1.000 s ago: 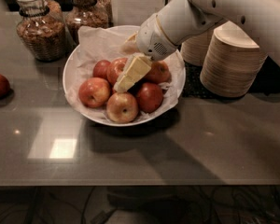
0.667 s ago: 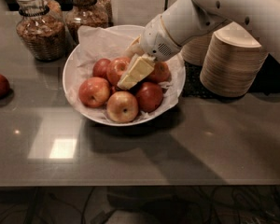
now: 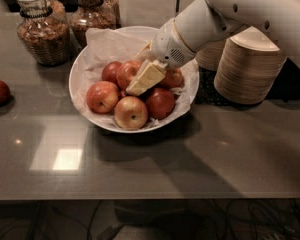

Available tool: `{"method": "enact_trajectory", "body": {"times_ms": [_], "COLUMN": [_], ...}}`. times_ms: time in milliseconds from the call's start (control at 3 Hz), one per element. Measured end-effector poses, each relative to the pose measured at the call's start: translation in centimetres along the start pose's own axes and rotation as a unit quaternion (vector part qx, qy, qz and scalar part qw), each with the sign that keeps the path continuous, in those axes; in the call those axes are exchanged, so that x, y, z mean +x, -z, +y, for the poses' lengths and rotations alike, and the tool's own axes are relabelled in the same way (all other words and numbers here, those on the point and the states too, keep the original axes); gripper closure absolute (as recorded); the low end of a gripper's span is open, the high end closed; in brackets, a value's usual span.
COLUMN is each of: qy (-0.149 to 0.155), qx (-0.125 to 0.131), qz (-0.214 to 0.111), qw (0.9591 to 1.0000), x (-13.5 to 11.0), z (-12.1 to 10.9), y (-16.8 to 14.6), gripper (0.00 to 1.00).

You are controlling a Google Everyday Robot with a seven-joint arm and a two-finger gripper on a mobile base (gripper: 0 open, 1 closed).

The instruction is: Pick apple from white bowl

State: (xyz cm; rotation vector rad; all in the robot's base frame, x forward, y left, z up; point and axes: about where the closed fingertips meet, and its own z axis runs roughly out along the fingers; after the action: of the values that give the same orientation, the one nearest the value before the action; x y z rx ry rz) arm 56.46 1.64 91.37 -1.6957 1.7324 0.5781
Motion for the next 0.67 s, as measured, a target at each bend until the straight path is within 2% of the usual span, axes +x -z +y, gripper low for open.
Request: {"method": "enact_trajectory", "body": {"times_ms": [667], "qy": [-0.01], "qx": [-0.013], "qz": [-0.005], "qw": [0.9999], "x": [0.2], "z": [0.5], "y": [1.3], "gripper": [1.0]}}
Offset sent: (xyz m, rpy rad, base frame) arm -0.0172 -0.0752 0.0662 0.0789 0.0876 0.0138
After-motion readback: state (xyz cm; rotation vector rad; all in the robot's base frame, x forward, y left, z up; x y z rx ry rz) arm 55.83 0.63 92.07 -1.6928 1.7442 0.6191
